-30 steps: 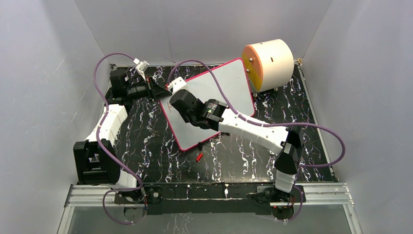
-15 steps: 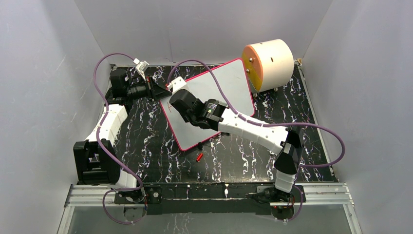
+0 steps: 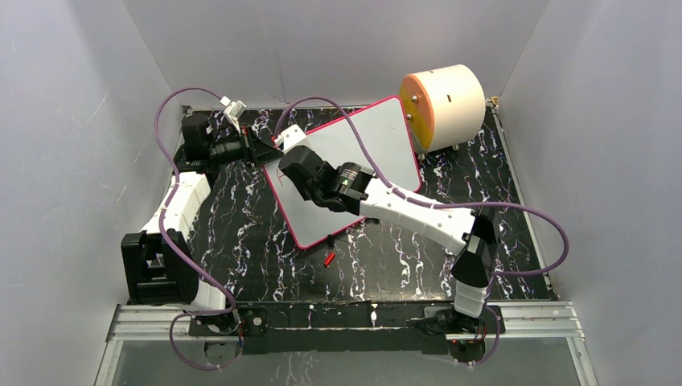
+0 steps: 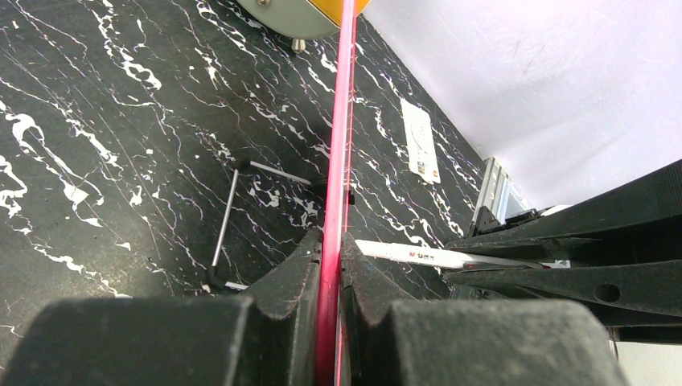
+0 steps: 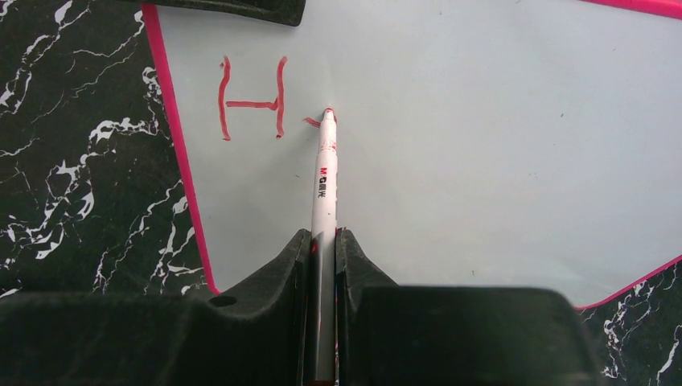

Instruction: Write a sentence on the whiteboard

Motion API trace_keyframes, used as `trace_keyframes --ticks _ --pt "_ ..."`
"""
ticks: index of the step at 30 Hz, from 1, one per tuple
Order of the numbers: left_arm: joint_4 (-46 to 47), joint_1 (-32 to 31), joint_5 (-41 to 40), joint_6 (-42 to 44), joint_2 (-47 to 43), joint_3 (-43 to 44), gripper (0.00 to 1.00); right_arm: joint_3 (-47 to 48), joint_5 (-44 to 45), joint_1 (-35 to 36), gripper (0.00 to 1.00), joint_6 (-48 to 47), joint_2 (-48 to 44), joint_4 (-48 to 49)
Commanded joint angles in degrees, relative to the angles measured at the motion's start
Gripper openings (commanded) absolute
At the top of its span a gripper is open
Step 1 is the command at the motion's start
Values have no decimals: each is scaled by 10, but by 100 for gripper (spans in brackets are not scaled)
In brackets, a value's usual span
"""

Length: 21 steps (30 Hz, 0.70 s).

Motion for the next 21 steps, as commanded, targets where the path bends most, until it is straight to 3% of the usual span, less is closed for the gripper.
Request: trace_keyframes --ticks 1,21 --pt "-41 -9 -15 7 -15 1 0 29 1 -5 0 -6 8 38" --pt "-40 -8 -16 7 -14 0 0 40 -34 -5 0 -2 17 -4"
